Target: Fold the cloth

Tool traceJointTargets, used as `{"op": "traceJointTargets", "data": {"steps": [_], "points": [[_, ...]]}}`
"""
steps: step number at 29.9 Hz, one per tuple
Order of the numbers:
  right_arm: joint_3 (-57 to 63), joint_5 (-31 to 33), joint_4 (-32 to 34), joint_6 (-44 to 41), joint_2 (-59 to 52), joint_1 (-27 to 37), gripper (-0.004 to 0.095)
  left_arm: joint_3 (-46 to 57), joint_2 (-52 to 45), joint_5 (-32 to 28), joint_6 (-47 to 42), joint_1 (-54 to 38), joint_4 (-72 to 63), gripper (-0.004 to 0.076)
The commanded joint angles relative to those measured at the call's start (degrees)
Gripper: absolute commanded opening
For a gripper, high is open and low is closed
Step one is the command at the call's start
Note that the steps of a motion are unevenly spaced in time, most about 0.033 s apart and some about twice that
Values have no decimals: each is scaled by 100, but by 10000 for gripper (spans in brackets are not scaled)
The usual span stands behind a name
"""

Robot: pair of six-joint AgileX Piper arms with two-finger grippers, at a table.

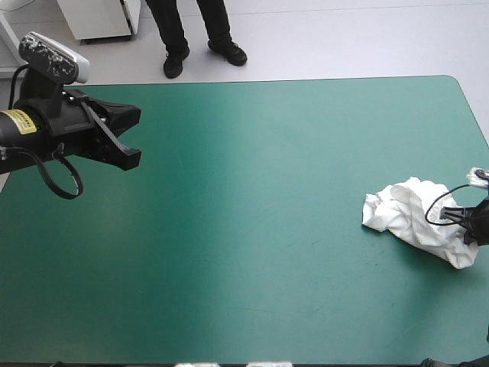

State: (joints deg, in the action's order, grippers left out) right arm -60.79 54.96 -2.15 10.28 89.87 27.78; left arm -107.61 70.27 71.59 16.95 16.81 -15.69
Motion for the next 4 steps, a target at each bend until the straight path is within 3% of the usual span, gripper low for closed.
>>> {"op": "traceJointTargets", "data": {"steps": [1, 4], "points": [[-115, -47, 42, 5, -246, 54, 0, -115, -95, -44, 20, 225, -140, -10], [-115, 84, -47, 5, -246, 54, 4, -115, -95, -44, 33, 323, -63, -10]]}}
